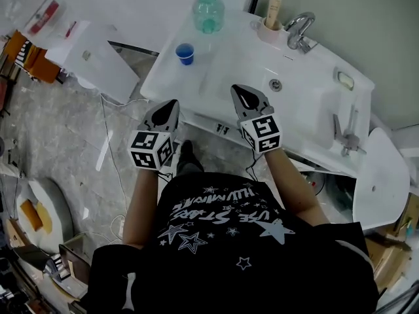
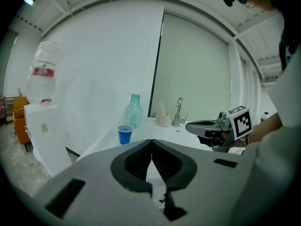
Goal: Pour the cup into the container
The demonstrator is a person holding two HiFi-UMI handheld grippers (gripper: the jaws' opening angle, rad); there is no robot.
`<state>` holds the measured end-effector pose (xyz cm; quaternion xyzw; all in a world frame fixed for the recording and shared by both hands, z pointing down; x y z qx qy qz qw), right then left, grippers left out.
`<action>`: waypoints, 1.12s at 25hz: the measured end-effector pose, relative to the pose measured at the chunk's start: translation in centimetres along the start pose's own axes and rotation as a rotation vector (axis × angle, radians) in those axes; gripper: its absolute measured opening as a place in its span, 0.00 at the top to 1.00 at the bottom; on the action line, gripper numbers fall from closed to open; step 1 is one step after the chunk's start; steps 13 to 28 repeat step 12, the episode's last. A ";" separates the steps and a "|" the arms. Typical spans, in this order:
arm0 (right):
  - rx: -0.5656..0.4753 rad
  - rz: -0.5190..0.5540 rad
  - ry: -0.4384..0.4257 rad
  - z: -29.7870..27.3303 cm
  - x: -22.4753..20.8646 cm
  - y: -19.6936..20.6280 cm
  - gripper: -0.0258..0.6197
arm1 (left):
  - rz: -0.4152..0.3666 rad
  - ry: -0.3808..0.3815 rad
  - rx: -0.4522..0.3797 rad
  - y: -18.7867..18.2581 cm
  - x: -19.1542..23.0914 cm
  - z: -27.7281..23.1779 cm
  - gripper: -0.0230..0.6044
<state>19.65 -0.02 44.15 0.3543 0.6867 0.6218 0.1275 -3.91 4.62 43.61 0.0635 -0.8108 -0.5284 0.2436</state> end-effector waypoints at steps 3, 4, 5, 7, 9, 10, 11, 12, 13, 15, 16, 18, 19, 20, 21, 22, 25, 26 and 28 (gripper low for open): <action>-0.006 -0.015 -0.012 1.8 0.3 0.5 0.95 | 0.010 -0.022 -0.012 1.1 -1.3 1.5 0.94; -0.006 -0.015 -0.016 2.3 0.4 0.7 0.95 | 0.016 -0.031 -0.016 1.5 -1.7 2.0 0.94; -0.006 -0.014 -0.022 2.9 0.6 0.8 0.95 | 0.024 -0.040 -0.019 1.9 -2.1 2.6 0.94; -0.007 -0.010 -0.037 3.8 0.9 1.1 0.95 | 0.036 -0.054 -0.023 2.8 -2.9 3.6 0.94; -0.010 -0.003 -0.051 4.5 1.2 1.1 0.95 | 0.046 -0.064 -0.026 3.6 -3.5 4.4 0.94; -0.012 0.000 -0.058 4.8 1.4 1.1 0.95 | 0.049 -0.068 -0.026 4.0 -3.9 4.7 0.94; -0.015 0.003 -0.063 5.1 1.5 1.1 0.95 | 0.052 -0.070 -0.027 4.3 -4.2 5.0 0.94; -0.018 0.005 -0.069 5.4 1.6 1.1 0.95 | 0.054 -0.073 -0.027 4.6 -4.5 5.2 0.94; -0.018 0.005 -0.069 5.4 1.6 1.1 0.95 | 0.054 -0.073 -0.027 4.6 -4.5 5.2 0.94; -0.018 0.005 -0.069 5.4 1.6 1.1 0.95 | 0.054 -0.073 -0.027 4.6 -4.5 5.2 0.94; -0.018 0.005 -0.069 5.4 1.6 1.1 0.95 | 0.054 -0.073 -0.027 4.6 -4.5 5.2 0.94; -0.018 0.005 -0.069 5.4 1.6 1.1 0.95 | 0.054 -0.073 -0.027 4.6 -4.5 5.2 0.94; -0.018 0.005 -0.069 5.4 1.6 1.1 0.95 | 0.054 -0.073 -0.027 4.6 -4.5 5.2 0.94; -0.018 0.005 -0.069 5.4 1.6 1.1 0.95 | 0.054 -0.073 -0.027 4.6 -4.5 5.2 0.94; -0.018 0.005 -0.069 5.4 1.6 1.1 0.95 | 0.054 -0.073 -0.027 4.6 -4.5 5.2 0.94; -0.018 0.005 -0.069 5.4 1.6 1.1 0.95 | 0.054 -0.073 -0.027 4.6 -4.5 5.2 0.94; -0.018 0.005 -0.069 5.4 1.6 1.1 0.95 | 0.054 -0.073 -0.027 4.6 -4.5 5.2 0.94; -0.018 0.005 -0.069 5.4 1.6 1.1 0.95 | 0.054 -0.073 -0.027 4.6 -4.5 5.2 0.94; -0.018 0.005 -0.069 5.4 1.6 1.1 0.95 | 0.054 -0.073 -0.027 4.6 -4.5 5.2 0.94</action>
Point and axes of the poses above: the fingertips, and each gripper's own axes: z backward along the fingers, x to its left, y out of its underside, the point moved 7 cm from there along z, backward along the fingers, and after that the axes turned 12 degrees about z, right-handed, at the moved point
